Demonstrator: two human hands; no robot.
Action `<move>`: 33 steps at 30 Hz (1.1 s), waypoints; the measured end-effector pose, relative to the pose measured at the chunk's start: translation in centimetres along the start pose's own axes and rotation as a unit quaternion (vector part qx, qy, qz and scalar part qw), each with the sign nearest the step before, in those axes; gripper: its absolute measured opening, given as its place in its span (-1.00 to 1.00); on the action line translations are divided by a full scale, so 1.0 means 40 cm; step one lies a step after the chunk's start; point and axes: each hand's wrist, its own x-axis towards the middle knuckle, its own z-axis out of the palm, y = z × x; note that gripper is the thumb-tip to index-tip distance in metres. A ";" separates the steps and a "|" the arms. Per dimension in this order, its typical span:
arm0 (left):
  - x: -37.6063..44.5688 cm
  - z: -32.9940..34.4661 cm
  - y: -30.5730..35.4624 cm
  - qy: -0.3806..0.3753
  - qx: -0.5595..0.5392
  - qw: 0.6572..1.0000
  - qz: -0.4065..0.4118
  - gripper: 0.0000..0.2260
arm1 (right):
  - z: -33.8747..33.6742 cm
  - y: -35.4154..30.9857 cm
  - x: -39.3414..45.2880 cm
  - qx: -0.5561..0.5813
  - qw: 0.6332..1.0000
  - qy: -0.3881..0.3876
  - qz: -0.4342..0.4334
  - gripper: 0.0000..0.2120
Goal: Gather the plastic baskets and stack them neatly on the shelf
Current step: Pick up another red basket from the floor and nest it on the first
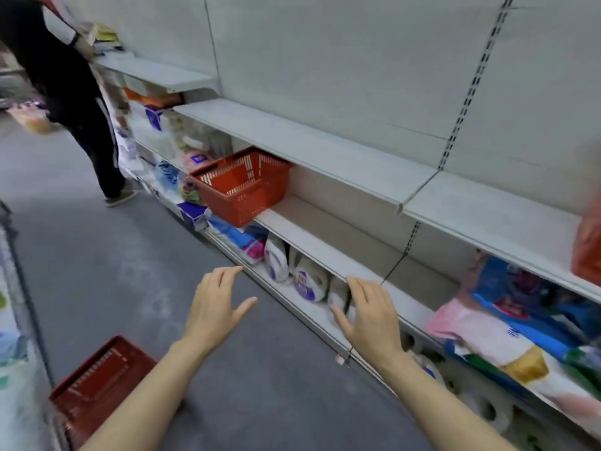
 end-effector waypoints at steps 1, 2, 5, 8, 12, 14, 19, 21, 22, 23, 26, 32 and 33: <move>-0.016 0.001 -0.046 -0.007 0.005 1.000 -0.017 -0.42 | 0.039 -0.033 0.007 0.011 1.000 -0.015 -0.004 -0.47; -0.032 0.002 -0.089 -0.014 0.009 0.999 -0.030 -0.42 | 0.076 -0.063 0.013 0.019 0.999 -0.033 -0.008 -0.47; -0.072 0.009 -0.208 -0.016 0.020 0.997 -0.069 -0.43 | 0.185 -0.143 0.038 0.029 0.995 -0.086 -0.029 -0.47; -0.095 0.018 -0.323 -0.026 0.049 0.992 -0.110 -0.42 | 0.299 -0.206 0.080 0.040 0.989 -0.130 -0.055 -0.46; -0.117 0.031 -0.483 -0.048 0.087 0.981 -0.169 -0.46 | 0.456 -0.278 0.143 0.050 0.979 -0.174 -0.093 -0.45; -0.127 0.027 -0.554 -0.056 0.112 0.974 -0.190 -0.46 | 0.529 -0.317 0.170 0.050 0.973 -0.194 -0.115 -0.46; -0.175 -0.001 -0.738 -0.090 0.138 0.953 -0.255 -0.42 | 0.700 -0.447 0.198 0.055 0.955 -0.248 -0.156 -0.48; -0.204 -0.012 -0.831 -0.103 0.148 0.944 -0.276 -0.41 | 0.772 -0.511 0.187 0.055 0.948 -0.266 -0.168 -0.48; -0.221 -0.012 -0.882 -0.111 0.152 0.939 -0.287 -0.41 | 0.812 -0.542 0.178 0.054 0.943 -0.280 -0.170 -0.47; -0.237 -0.010 -0.934 -0.121 0.156 0.934 -0.297 -0.41 | 0.853 -0.576 0.168 0.053 0.939 -0.295 -0.169 -0.47; -0.286 0.018 -1.081 -0.158 0.165 0.922 -0.314 -0.40 | 0.972 -0.671 0.128 0.037 0.926 -0.341 -0.156 -0.45; -0.353 0.150 -1.383 -0.204 0.157 0.918 -0.301 -0.40 | 1.252 -0.845 -0.010 -0.007 0.917 -0.387 -0.094 -0.48; -0.362 0.177 -1.428 -0.208 0.156 0.918 -0.300 -0.40 | 1.299 -0.865 -0.039 -0.009 0.916 -0.393 -0.080 -0.49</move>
